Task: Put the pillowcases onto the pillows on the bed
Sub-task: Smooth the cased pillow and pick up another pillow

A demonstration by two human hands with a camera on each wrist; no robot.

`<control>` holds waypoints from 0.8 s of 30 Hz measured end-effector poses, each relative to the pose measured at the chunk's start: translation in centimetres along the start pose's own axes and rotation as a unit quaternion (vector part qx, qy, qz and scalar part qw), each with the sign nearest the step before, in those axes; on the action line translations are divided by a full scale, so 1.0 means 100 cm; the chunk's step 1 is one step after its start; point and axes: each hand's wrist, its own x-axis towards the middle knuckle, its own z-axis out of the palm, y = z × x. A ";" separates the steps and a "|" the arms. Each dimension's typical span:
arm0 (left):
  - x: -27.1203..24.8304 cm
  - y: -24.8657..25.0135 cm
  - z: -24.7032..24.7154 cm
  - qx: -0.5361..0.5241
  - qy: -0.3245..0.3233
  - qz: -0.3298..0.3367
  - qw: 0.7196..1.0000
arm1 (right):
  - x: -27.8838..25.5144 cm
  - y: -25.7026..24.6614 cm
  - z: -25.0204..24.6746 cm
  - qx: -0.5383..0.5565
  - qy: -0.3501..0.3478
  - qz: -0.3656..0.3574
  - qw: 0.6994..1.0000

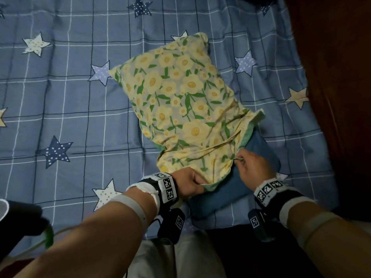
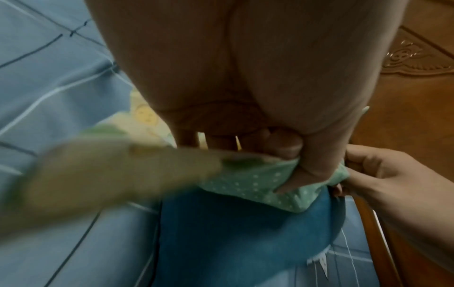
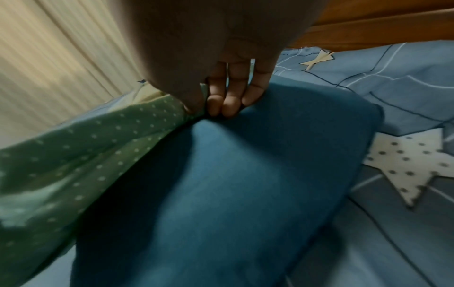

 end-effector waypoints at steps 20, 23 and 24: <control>0.000 -0.094 -0.009 -0.177 0.277 -0.180 0.927 | -0.055 -0.027 0.054 0.387 0.140 0.442 0.797; 0.026 -0.137 0.000 -0.236 0.259 -0.174 0.920 | -0.065 -0.037 0.070 0.448 0.204 0.481 0.725; 0.024 -0.133 0.001 -0.250 0.257 -0.174 0.917 | -0.068 -0.040 0.076 0.495 0.227 0.492 0.679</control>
